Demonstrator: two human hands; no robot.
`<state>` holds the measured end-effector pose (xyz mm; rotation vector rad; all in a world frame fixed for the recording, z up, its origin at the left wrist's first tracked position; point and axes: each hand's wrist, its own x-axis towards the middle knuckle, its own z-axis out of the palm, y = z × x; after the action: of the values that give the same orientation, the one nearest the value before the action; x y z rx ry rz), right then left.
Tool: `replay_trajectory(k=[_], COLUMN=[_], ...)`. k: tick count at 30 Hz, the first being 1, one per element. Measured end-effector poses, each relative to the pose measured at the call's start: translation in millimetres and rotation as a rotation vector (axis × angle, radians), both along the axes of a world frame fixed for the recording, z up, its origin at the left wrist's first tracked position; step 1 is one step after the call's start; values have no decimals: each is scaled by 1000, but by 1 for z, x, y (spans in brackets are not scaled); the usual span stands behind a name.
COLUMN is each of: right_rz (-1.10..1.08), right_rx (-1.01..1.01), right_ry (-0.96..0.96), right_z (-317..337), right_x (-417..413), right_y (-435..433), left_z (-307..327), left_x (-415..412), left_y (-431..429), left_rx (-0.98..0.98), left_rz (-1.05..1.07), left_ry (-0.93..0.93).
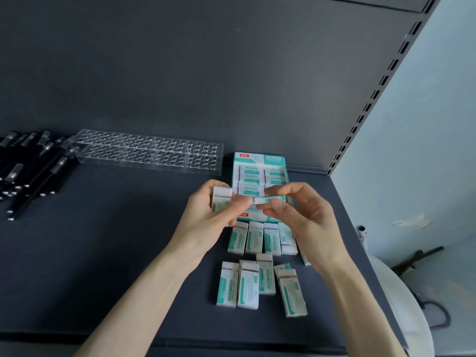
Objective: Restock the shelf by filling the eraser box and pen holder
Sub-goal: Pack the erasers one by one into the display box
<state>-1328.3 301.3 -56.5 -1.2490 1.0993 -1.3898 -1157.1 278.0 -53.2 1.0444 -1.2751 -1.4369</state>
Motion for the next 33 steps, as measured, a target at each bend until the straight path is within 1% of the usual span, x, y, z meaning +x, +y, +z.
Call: replay_trajectory(k=[3,6,8,11,14,15,17,19,21,23,25,29,33], right_rz=[-85,-80,-86,-93,-92,-104,-155,-183,-178,-175,-162,-129,-121], right_rx=[3,4,2,-1,47,60,48,27,18,-3,-34,-72,-91], right_ry=[125,196,248,252,286,327,497,672,753,791,807,841,868], right_z=[-5,-9,-10,-8,-8,-9,-12,-14,-17,-18,-20,-25,-28], right_x=[-3,-8,-10,-12,-15,-16,-18,-18,-16,-12,-9,-8,-8], right_y=[-12,-23,-30,-40,-50,-54,-63,-70,-76,-80,-82,-86,-86], left_z=[-1,-2,-3,-4,-12,-16,-25,-30,-32,-32,-32,-33,-31], left_x=[0,0,-2,-3,-6,-7,-10,-10,-8,-7,-8,-11,-11], left_y=[-14,-27,-35,-47,-56,-56,-57,-57,-61,-64,-63,-60,-60], left_rx=[-67,-121,-139,-166,-168,-162,-116,-11,102,171,196,209,175], left_rz=[66,74,61,58,74,93,168,257,322,343,326,278,286], left_ry=[-93,-184,-200,-214,-224,-215,-179,-109,-5,56,64,59,73])
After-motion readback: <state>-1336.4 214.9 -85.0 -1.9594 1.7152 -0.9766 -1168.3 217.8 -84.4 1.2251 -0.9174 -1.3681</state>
